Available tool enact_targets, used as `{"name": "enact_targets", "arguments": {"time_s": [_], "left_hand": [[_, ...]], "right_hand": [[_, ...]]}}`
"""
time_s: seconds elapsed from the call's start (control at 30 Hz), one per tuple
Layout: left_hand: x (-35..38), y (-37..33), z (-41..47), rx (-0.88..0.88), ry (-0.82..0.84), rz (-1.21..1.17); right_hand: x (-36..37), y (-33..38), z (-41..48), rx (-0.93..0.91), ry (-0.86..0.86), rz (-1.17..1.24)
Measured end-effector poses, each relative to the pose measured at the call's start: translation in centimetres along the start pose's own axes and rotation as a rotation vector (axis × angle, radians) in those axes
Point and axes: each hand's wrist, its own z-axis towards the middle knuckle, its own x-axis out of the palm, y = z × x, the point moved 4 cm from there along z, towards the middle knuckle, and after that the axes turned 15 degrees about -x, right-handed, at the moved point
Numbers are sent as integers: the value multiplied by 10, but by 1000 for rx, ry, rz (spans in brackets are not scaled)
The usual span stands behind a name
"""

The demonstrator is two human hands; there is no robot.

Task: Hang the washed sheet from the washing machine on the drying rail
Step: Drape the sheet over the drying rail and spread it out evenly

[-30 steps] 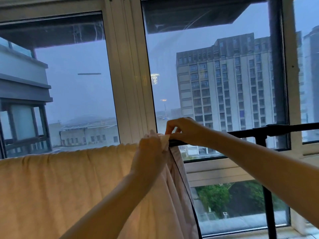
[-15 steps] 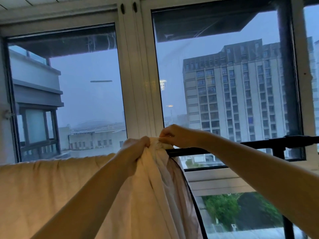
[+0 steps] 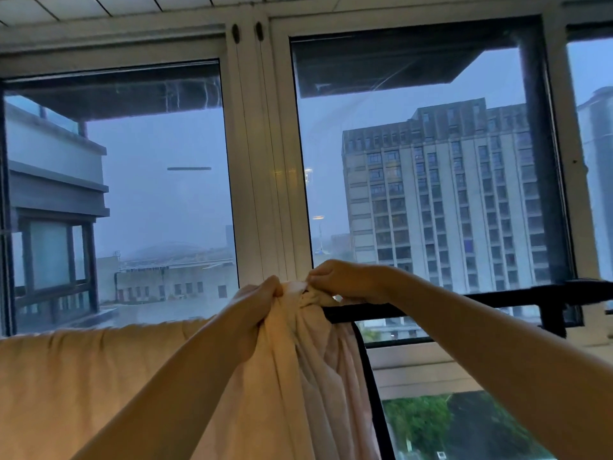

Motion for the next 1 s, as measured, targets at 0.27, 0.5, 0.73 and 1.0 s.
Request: {"name": "enact_targets", "arguments": {"time_s": [0.27,0.5,0.73,1.0], "left_hand": [[-6,0,13,22,20,-65],[-11,4,15,17,223,-279],[-23,8,3,59,169,-248],[-13,-1,-5,123,95,-15]], "right_hand": [[-11,10,-23,-156,-134,3],[2,13,-13,-100,-81,-114],[6,14,-3,-78,-21,-195],[-25,33,-11,-78,-118,-139]]}}
